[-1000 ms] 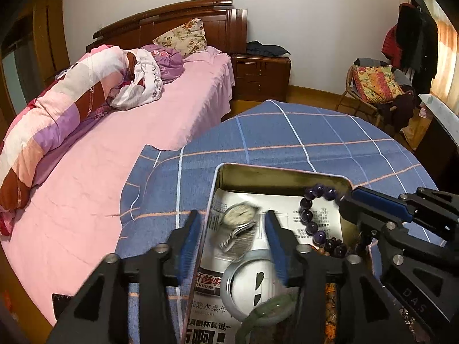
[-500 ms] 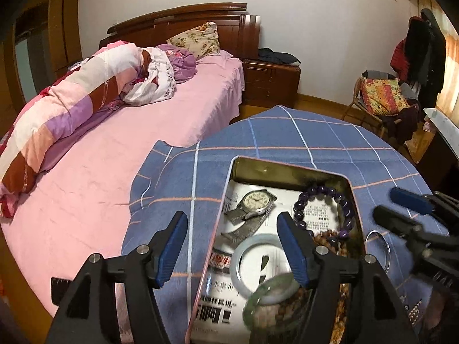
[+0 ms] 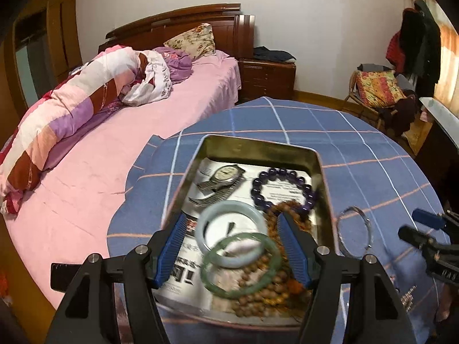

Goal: Organize jewelry
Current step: 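Move the right tool to the gold chain while the left tool moves to the silver bangle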

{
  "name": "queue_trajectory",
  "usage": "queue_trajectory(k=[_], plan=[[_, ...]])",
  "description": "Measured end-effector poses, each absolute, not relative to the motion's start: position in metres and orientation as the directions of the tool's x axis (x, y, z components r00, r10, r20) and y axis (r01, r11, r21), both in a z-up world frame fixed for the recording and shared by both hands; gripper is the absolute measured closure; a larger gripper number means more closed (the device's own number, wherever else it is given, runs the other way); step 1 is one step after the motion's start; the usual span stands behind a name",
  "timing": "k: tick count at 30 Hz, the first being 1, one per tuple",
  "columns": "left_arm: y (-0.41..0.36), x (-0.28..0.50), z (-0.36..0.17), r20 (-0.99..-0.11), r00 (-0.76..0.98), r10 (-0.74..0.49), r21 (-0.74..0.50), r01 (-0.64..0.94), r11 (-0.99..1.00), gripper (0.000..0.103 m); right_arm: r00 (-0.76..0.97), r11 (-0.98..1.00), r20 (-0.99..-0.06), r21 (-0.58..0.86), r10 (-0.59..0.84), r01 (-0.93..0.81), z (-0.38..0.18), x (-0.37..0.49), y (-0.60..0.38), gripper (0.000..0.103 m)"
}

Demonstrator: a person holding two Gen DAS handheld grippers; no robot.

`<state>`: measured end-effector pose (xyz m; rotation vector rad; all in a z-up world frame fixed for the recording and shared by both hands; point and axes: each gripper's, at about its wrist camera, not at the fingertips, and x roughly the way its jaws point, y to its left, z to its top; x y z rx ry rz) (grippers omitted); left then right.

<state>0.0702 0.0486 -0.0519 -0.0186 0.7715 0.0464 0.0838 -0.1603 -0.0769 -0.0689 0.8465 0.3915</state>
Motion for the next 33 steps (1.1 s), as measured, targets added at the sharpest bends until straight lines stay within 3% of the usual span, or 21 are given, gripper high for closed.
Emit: queue_trajectory(k=[12, 15, 17, 20, 26, 33], plan=[[0.032, 0.057, -0.055, -0.710, 0.704, 0.011, -0.003, -0.019, 1.000, 0.037, 0.498, 0.842, -0.768, 0.097, 0.403, -0.531, -0.093, 0.027, -0.129, 0.046], [0.032, 0.056, -0.058, -0.717, 0.697, 0.009, -0.013, -0.025, 1.000, 0.037, 0.471, 0.820, -0.785, 0.080, 0.402, -0.567, -0.102, 0.021, -0.117, 0.059], [0.033, 0.056, -0.059, -0.718, 0.696, 0.004, -0.018, -0.025, 1.000, 0.037, 0.476, 0.811, -0.790, 0.047, 0.388, -0.583, -0.103, 0.018, -0.112, 0.085], [0.031, 0.055, -0.059, -0.719, 0.695, -0.008, -0.028, -0.018, 0.999, 0.037, 0.497, 0.816, -0.772, 0.046, 0.395, -0.577, -0.095, 0.017, -0.115, 0.095], [0.021, 0.053, -0.055, -0.709, 0.704, -0.031, -0.031, 0.013, 0.999, 0.037, 0.586, 0.861, -0.710, 0.056, 0.390, -0.506, -0.071, 0.026, -0.139, 0.095], [0.013, 0.055, -0.058, -0.718, 0.695, -0.032, -0.013, 0.033, 0.999, 0.037, 0.611, 0.879, -0.703, 0.043, 0.364, -0.475, -0.069, 0.034, -0.148, 0.095]])
